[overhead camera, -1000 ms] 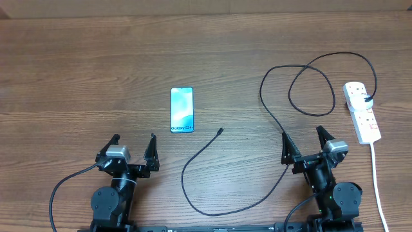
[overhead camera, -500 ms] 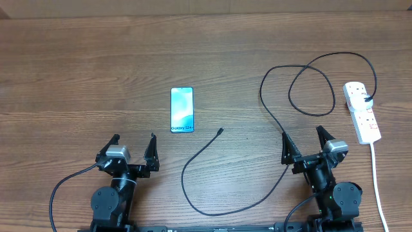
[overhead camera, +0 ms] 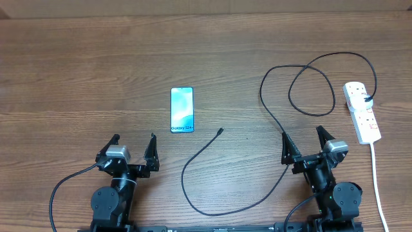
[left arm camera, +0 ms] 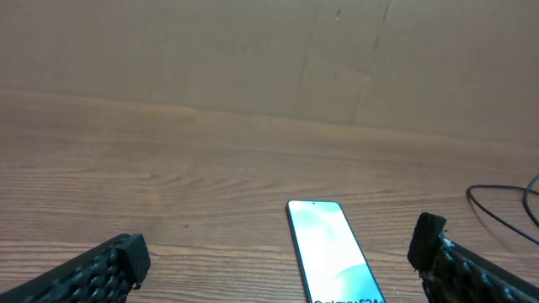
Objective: Plug charger to phone and switch on socket
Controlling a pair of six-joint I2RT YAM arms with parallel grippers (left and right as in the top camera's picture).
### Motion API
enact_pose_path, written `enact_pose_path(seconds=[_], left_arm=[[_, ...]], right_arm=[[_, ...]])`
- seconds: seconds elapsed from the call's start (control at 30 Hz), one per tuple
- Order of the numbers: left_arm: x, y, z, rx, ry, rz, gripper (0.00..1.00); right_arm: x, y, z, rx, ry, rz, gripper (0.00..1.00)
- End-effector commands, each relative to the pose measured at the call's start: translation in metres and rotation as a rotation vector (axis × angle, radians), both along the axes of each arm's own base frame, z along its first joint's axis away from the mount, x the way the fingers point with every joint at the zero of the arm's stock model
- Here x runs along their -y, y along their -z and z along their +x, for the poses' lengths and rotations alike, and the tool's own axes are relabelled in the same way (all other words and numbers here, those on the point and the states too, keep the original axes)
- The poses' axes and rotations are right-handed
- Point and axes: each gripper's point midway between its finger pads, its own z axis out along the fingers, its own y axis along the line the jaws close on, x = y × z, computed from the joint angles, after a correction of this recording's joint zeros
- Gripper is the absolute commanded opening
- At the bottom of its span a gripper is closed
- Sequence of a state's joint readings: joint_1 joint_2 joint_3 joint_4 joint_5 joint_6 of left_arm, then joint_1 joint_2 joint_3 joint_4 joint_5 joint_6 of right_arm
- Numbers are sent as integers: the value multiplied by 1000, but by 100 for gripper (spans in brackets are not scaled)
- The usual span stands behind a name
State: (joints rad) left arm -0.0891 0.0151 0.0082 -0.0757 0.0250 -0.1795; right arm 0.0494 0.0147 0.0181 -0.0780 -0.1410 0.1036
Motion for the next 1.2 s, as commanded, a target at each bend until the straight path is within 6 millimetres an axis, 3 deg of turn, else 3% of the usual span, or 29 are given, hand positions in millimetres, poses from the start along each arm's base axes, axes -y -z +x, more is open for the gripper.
enact_pose_path(seconds=[0.0,1.17], left_arm=[[-2,0,0,7,-6,19,100],[-6,-1,0,10,-29,30,100]], right_arm=[[1,1,0,7,7,1,100],[1,1,0,7,7,1,100]])
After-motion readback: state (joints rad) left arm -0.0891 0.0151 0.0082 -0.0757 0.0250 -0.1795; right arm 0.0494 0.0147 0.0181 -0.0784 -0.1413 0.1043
